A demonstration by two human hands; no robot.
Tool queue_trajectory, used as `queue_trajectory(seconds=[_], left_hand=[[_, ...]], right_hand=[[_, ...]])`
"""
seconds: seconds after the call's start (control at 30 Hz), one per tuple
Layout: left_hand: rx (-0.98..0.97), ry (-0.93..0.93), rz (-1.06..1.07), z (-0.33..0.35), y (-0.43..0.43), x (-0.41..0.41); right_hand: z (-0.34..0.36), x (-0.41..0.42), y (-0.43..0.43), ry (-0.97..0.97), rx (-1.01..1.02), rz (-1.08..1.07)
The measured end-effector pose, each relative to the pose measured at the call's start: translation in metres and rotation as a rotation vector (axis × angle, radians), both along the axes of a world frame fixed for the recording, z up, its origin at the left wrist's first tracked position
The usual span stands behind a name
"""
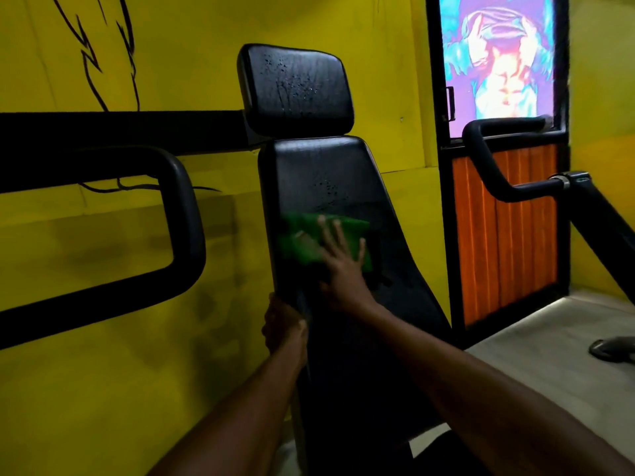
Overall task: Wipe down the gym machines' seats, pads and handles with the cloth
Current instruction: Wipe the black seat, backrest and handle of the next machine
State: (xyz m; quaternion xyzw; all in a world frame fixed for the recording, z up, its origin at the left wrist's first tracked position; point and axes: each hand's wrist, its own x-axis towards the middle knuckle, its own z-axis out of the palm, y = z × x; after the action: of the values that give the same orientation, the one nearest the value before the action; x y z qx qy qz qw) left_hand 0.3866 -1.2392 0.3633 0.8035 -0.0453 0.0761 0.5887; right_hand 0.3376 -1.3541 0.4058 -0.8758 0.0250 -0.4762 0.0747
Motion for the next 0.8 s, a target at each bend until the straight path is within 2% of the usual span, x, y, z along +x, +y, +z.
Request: queue_trajectory(seconds=[0.03,0.07,0.1,0.17,0.27,0.3,0.33,0.37,0.47,0.5,0.53,0.63,0.67,0.7,0.77,0.8], left_hand=[[0.000,-0.023,-0.001,-0.002,0.000,0.003],[0.006,-0.020,0.003,-0.003,0.000,0.006],[-0.006,0.004,0.005,-0.002,0.001,0.007],[-0.069,0.054,0.003,0.000,-0.001,0.005],[-0.106,0.039,0.007,0.000,-0.002,0.001],[-0.105,0.037,0.009,0.000,-0.003,-0.001],[-0.110,0.037,0.013,0.000,-0.002,-0.001],[-0.100,0.040,0.013,-0.001,-0.002,-0.001],[-0.062,0.022,-0.018,0.000,0.001,-0.002],[-0.095,0.038,-0.024,0.003,0.003,-0.005],[-0.134,0.067,-0.029,0.005,0.004,-0.008],[-0.184,0.099,-0.063,0.009,0.006,-0.015],[-0.187,0.092,-0.072,0.010,0.007,-0.016],[-0.171,0.078,-0.083,0.008,0.008,-0.017],[-0.114,0.023,-0.114,0.007,0.010,-0.016],[-0.075,0.028,-0.136,0.007,0.010,-0.014]], right_hand=[[-0.011,-0.001,-0.002,0.042,-0.175,0.053],[-0.015,-0.003,-0.012,0.054,-0.264,0.063],[-0.015,-0.006,-0.025,0.040,-0.254,0.024],[-0.014,-0.014,-0.050,-0.023,-0.031,-0.125],[-0.012,-0.022,-0.064,-0.090,0.513,-0.294],[-0.011,-0.023,-0.057,-0.088,0.602,-0.304],[-0.012,-0.023,-0.046,-0.068,0.578,-0.288],[-0.018,-0.024,-0.033,-0.042,0.456,-0.233],[-0.053,-0.034,-0.018,0.100,-0.047,-0.048],[-0.058,-0.038,-0.024,0.129,-0.076,-0.060],[-0.060,-0.041,-0.031,0.140,0.007,-0.114],[-0.047,-0.045,-0.018,0.126,0.506,-0.240],[-0.041,-0.045,-0.006,0.139,0.544,-0.204],[-0.040,-0.044,0.006,0.178,0.452,-0.147],[-0.050,-0.046,0.019,0.284,0.116,-0.035],[-0.054,-0.051,0.015,0.308,0.028,-0.037]])
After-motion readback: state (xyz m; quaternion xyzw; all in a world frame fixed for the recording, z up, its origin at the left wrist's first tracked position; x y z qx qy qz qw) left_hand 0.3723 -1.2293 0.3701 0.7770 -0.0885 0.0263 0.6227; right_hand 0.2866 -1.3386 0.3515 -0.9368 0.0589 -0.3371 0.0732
